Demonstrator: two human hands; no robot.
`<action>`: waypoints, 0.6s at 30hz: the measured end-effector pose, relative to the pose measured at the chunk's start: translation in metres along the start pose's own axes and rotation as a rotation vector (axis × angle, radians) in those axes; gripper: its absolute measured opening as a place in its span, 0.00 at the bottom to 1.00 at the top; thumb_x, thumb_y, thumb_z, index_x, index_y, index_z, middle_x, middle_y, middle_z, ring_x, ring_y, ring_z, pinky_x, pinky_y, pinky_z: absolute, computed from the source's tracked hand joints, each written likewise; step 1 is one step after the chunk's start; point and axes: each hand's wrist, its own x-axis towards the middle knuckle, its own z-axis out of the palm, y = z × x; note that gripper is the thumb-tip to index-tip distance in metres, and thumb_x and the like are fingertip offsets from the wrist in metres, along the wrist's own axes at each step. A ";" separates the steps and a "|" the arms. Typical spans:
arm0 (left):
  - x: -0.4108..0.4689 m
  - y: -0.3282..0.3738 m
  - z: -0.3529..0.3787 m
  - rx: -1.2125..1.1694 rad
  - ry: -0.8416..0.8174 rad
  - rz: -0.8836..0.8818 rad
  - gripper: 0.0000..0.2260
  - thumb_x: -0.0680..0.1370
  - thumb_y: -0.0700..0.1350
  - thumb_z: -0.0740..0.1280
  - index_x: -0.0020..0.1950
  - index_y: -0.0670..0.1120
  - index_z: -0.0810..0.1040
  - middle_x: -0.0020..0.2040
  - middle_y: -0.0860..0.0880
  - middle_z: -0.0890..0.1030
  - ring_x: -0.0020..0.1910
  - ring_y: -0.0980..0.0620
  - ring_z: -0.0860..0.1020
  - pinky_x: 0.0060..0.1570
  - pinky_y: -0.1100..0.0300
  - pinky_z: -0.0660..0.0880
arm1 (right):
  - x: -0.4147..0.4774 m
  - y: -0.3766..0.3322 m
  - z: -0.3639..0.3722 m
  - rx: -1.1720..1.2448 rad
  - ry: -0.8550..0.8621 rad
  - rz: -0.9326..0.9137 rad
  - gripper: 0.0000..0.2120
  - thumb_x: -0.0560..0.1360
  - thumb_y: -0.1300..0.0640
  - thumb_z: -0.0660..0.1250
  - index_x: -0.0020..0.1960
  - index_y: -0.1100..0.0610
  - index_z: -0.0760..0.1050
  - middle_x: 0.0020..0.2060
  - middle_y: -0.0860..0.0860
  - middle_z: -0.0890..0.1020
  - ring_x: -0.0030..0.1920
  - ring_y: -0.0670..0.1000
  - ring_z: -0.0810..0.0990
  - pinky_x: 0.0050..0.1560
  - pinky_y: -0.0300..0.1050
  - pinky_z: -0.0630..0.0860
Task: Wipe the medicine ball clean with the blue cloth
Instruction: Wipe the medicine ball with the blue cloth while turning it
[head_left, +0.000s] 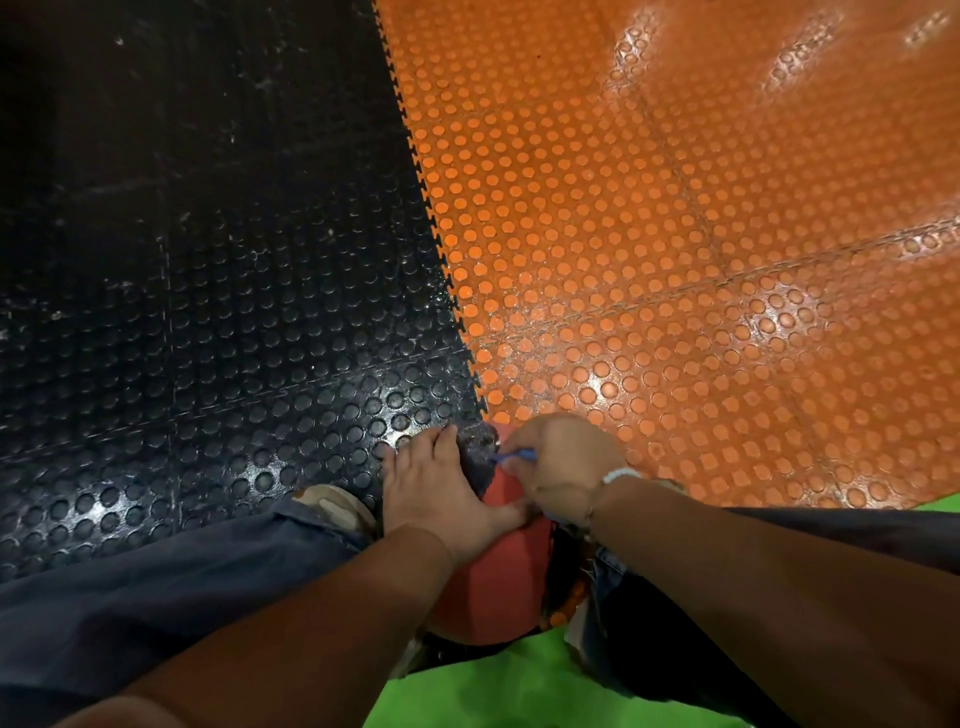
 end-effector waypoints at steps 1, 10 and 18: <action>-0.001 0.001 0.000 0.006 -0.001 0.004 0.52 0.61 0.76 0.63 0.76 0.47 0.55 0.73 0.47 0.61 0.74 0.47 0.56 0.75 0.49 0.47 | 0.002 0.005 -0.002 0.055 0.003 0.059 0.09 0.76 0.51 0.64 0.54 0.46 0.80 0.54 0.48 0.81 0.54 0.51 0.78 0.55 0.44 0.75; 0.007 -0.006 -0.003 -0.021 0.017 0.004 0.51 0.60 0.76 0.63 0.75 0.48 0.57 0.70 0.48 0.63 0.72 0.47 0.59 0.73 0.50 0.52 | 0.010 0.009 -0.001 -0.072 -0.004 -0.128 0.12 0.78 0.50 0.60 0.57 0.46 0.79 0.54 0.46 0.81 0.55 0.50 0.77 0.55 0.43 0.75; 0.008 -0.002 0.000 0.013 0.033 0.099 0.52 0.60 0.76 0.63 0.75 0.48 0.56 0.70 0.50 0.62 0.71 0.48 0.58 0.72 0.54 0.54 | 0.024 0.008 -0.011 0.020 -0.081 0.004 0.08 0.76 0.53 0.64 0.50 0.50 0.82 0.50 0.49 0.83 0.50 0.50 0.79 0.52 0.41 0.74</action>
